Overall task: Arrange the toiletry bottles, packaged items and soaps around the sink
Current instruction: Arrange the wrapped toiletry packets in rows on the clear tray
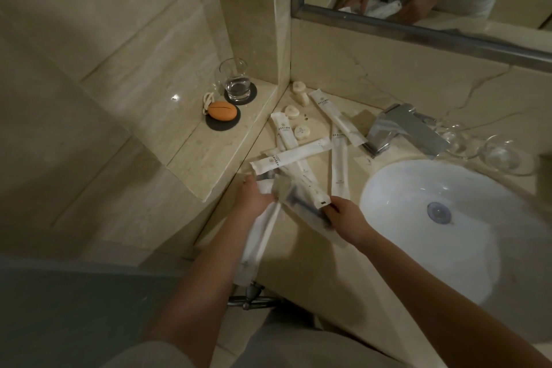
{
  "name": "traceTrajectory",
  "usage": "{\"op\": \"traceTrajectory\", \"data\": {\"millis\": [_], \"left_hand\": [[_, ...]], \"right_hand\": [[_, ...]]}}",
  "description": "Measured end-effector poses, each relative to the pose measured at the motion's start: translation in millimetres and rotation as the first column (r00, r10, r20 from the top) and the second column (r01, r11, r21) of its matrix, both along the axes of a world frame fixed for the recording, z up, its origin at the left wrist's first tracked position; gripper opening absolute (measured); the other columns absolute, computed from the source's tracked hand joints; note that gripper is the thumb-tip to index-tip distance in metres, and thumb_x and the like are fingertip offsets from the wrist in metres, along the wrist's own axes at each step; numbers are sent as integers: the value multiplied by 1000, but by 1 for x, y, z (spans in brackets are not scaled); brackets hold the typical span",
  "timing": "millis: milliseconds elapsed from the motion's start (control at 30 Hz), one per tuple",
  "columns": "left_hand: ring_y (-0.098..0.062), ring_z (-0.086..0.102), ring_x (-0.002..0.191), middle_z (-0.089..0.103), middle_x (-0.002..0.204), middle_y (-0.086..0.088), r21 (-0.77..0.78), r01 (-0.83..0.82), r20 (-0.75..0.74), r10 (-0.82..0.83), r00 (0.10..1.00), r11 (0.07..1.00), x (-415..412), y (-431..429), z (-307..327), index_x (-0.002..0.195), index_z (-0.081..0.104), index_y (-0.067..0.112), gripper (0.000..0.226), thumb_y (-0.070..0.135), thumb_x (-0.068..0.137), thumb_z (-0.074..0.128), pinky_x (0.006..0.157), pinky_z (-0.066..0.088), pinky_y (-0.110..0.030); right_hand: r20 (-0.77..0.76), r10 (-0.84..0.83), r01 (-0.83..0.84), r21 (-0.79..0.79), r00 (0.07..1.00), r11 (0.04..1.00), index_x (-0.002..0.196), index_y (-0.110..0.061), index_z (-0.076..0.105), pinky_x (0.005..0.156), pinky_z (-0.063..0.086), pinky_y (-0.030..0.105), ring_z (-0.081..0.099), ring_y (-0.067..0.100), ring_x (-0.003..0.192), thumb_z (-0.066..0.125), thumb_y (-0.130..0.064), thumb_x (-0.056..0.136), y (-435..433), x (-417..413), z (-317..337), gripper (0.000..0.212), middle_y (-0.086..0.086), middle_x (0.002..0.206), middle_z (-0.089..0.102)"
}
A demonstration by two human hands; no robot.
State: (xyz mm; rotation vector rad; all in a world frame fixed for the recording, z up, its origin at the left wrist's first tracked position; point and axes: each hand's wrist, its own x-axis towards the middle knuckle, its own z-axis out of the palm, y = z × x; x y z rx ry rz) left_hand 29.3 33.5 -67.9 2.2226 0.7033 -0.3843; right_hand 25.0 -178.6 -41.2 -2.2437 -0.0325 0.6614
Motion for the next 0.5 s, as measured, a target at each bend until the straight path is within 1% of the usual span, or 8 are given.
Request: {"op": "traceTrajectory", "data": {"millis": [67, 133, 167, 233, 300, 367, 433, 500], "left_hand": [[-24, 60, 106, 61, 120, -5, -76, -41, 6, 42, 999, 996, 7, -6, 1, 129, 47, 11, 71, 39, 71, 76, 79, 51, -31], [-19, 58, 90, 61, 104, 0, -115, -57, -26, 54, 998, 992, 13, -9, 5, 118, 54, 11, 49, 32, 77, 71, 65, 44, -23], [-17, 56, 86, 60, 99, 0, -149, -90, -46, 84, 995, 985, 16, -10, 6, 118, 55, 12, 44, 26, 79, 69, 65, 42, -22], [-20, 56, 87, 61, 101, -6, -230, -198, -76, 186, 980, 953, 22, -9, 11, 116, 56, 8, 40, 18, 79, 65, 72, 44, -28], [-25, 58, 92, 63, 111, -12, -273, -270, -63, 263, 963, 923, 27, -6, 16, 118, 56, 5, 40, 14, 80, 64, 78, 45, -32], [-27, 58, 105, 60, 124, -15, -301, -313, -42, 316, 948, 901, 32, -3, 21, 127, 50, 4, 49, 14, 81, 64, 83, 45, -33], [-31, 53, 119, 51, 135, -16, -293, -345, -21, 354, 935, 892, 36, -1, 26, 139, 35, 3, 65, 13, 82, 66, 90, 45, -37], [-32, 53, 118, 51, 133, -17, -229, -337, 20, 351, 936, 913, 37, 3, 29, 137, 34, 3, 65, 13, 81, 66, 90, 45, -37]], "right_hand": [[-5, -9, 10, 6, 1000, 1000, 83, -5, 61, 63, 43, 29, 55, 23, 69, 43, -15, 94, -1, 0, 3, 23, 10, 77, 60], [-18, -16, 16, 18, 1000, 1000, 83, -5, 60, 69, 45, 33, 56, 24, 72, 43, -17, 94, -1, 0, 5, 24, 11, 77, 60], [-26, -21, 22, 24, 999, 999, 84, -3, 61, 73, 47, 35, 57, 27, 74, 43, -18, 94, -1, 1, 6, 25, 13, 78, 60], [-47, -35, 37, 29, 998, 999, 86, 0, 62, 77, 50, 40, 59, 29, 78, 44, -21, 94, -1, 2, 7, 29, 15, 80, 61], [-69, -51, 53, 32, 996, 998, 86, 1, 62, 76, 49, 38, 58, 27, 77, 44, -24, 95, 0, 2, 8, 31, 14, 80, 60], [-94, -79, 83, 42, 992, 996, 82, -3, 60, 72, 46, 34, 56, 25, 75, 44, -26, 96, 0, 2, 9, 31, 13, 80, 59], [-101, -80, 85, 44, 992, 995, 85, -1, 62, 75, 47, 35, 57, 26, 78, 45, -26, 96, -1, 3, 10, 32, 13, 82, 60], [-94, -67, 71, 46, 993, 996, 91, 3, 63, 78, 48, 37, 58, 27, 80, 45, -25, 95, -3, 4, 11, 33, 13, 81, 60]]}}
